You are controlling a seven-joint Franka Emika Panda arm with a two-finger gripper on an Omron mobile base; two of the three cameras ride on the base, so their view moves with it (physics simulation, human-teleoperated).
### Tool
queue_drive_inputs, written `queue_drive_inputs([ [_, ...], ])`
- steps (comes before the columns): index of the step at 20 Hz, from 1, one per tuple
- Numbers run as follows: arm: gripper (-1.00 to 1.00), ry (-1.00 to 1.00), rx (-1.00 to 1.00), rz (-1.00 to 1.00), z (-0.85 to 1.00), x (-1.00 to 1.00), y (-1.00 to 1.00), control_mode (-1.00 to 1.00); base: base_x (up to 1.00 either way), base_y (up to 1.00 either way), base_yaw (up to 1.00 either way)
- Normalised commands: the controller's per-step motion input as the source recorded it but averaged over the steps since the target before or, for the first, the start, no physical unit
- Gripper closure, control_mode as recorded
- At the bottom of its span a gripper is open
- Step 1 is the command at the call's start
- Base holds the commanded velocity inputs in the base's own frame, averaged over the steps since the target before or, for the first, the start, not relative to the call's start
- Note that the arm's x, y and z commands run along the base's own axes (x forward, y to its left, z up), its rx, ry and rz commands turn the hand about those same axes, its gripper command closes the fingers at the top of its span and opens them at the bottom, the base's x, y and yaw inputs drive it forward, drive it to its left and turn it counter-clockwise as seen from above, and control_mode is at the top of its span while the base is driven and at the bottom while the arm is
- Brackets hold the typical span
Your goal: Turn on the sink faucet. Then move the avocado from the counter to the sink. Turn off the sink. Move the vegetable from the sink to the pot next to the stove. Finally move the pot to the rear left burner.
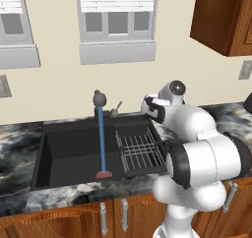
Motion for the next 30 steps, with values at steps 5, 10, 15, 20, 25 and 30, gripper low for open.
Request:
queue_drive_inputs([
  [5,-1.0,0.35,0.0,-0.1,0.79,-0.23,-0.09,-1.0,0.0,0.0,0.0],
  [10,-1.0,0.27,0.0,-0.09,-0.27,-0.23,-0.05,-1.0,0.0,0.0,0.0],
  [15,-1.0,0.12,0.0,-0.15,-0.78,-0.46,-0.19,-1.0,0.0,0.0,0.0],
  [20,-1.0,0.1,0.01,-0.12,-0.45,-0.5,-0.5,-1.0,0.0,0.0,0.0],
  [25,-1.0,0.09,0.03,-0.09,-0.08,-0.58,-0.73,-1.0,0.0,0.0,0.0],
  [30,-1.0,0.08,0.03,-0.05,-0.27,-0.46,-0.69,-1.0,0.0,0.0,0.0],
])
